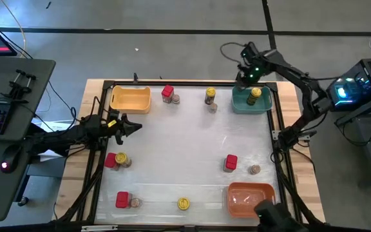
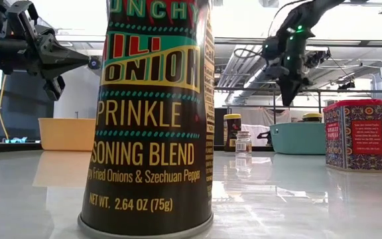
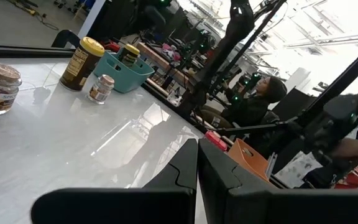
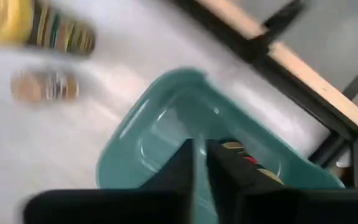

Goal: Sort spices by type
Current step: Put the middle right yellow seasoning bottle into the green bin

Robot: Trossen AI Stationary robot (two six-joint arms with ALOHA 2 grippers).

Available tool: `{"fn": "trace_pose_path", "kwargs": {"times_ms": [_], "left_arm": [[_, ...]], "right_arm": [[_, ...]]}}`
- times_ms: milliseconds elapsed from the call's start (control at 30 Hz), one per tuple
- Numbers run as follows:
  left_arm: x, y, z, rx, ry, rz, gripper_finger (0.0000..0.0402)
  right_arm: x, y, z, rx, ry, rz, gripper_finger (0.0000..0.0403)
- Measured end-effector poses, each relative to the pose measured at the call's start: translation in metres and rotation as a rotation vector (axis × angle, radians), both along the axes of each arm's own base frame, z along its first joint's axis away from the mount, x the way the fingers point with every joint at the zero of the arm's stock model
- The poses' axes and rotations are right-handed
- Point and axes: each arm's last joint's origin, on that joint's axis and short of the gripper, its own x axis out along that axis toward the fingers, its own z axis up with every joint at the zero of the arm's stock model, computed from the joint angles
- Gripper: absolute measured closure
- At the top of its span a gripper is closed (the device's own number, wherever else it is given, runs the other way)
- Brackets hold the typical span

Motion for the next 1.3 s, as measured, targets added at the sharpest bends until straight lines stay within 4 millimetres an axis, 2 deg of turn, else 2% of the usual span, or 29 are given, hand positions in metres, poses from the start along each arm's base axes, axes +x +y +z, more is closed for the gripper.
{"fn": "trace_pose_path", "kwargs": {"times_ms": [67, 200, 333, 700, 1300], "left_arm": [[0.0, 0.0, 0.0, 0.0, 0.0, 0.0, 0.0401], [0.0, 0.0, 0.0, 0.0, 0.0, 0.0, 0.0401], [0.0, 0.0, 0.0, 0.0, 0.0, 0.0, 0.0401], [0.0, 0.0, 0.0, 0.0, 0.0, 0.0, 0.0401], [0.0, 0.0, 0.0, 0.0, 0.001, 0.0, 0.0401]], "right_arm": [[0.005, 0.001, -0.011, 0.041, 0.074, 0.067, 0.0389], [0.008, -0.002, -0.034, 0.104, 0.256, 0.079, 0.0399], [0.012, -0.007, -0.044, 0.093, 0.313, 0.081, 0.04], [0.014, -0.01, -0.044, 0.013, 0.39, 0.146, 0.0402], [0.007, -0.001, -0.043, 0.107, 0.471, 0.234, 0.0403]]}}
